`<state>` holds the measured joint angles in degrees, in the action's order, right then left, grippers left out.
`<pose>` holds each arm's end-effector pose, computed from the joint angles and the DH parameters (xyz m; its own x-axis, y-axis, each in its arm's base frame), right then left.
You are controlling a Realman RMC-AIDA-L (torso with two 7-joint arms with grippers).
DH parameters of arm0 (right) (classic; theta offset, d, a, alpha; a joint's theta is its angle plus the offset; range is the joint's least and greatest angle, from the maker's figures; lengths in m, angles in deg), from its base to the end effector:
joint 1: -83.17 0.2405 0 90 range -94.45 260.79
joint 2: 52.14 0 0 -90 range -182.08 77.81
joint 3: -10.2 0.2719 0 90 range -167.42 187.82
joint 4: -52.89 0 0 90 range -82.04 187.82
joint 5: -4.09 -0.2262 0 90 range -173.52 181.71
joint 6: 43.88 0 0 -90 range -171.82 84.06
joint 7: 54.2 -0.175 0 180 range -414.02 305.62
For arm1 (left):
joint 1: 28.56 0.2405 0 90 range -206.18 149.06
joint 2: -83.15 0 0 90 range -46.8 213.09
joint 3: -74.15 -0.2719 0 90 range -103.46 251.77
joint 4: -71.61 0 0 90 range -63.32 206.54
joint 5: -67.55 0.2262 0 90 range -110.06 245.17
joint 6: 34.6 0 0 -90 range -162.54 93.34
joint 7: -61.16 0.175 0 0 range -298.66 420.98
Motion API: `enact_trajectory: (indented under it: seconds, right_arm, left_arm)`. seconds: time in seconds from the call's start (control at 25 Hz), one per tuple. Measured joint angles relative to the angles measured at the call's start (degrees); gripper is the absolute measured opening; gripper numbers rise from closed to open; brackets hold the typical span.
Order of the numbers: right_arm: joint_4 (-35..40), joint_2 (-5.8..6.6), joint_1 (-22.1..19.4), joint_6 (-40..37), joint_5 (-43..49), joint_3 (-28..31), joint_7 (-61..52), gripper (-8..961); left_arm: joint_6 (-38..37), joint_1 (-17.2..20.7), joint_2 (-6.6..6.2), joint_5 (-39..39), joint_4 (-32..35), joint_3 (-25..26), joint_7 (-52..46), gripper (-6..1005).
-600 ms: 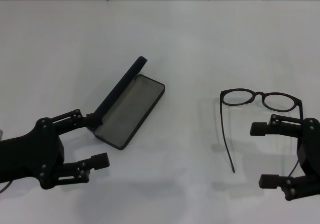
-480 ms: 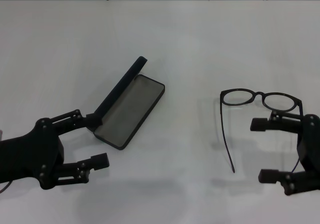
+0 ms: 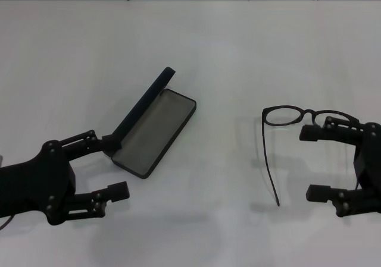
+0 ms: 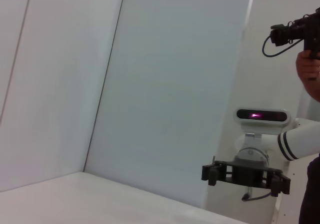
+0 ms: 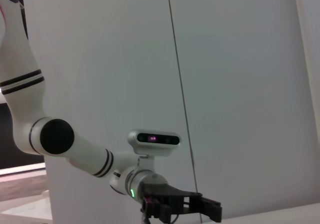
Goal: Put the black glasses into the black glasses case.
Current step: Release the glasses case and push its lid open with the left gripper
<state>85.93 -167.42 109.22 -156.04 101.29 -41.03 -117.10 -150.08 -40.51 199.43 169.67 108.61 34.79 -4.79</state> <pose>0.2395 0.2902 -0.0112 0.7082 -0.0713 -0.7024 -0.0749 -0.9969 0.0257 -0.3077 0.2289 0.0147 0.6513 0.2160 0.7275 0.3589 -0.9323 -0.0445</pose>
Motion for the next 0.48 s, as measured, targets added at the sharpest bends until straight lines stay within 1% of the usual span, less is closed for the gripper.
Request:
enact_trajectory:
  seconds: [0.16,0.24,0.36,0.4,0.44,0.48]
  right_arm:
    - [0.67,0.22,0.10,1.10,-0.06,-0.01,-0.11,883]
    - [0.80,0.28,0.07,1.87,-0.08,-0.01,-0.18,883]
    - [0.80,0.31,-0.32,2.70,-0.08,0.01,-0.15,884]
    - [0.75,0.35,-0.46,3.11,-0.08,0.11,-0.09,884]
    - [0.62,0.39,-0.60,3.54,-0.08,0.27,-0.06,884]
    - [0.49,0.45,-0.68,3.97,-0.06,0.46,-0.04,884]
  left_arm:
    - [0.25,0.00,0.00,-0.40,-0.07,0.32,-0.59,843]
    - [0.60,-0.05,0.02,-0.83,-0.03,1.56,-2.13,837]
    - [1.00,-1.28,0.35,-1.15,1.09,5.92,-8.91,829]
    - [1.13,-1.76,0.41,-1.03,2.31,6.57,-12.16,827]
    - [1.43,-2.59,0.43,-0.76,5.04,6.93,-17.80,824]
    - [1.62,-3.11,0.45,-0.65,7.22,6.83,-21.45,821]
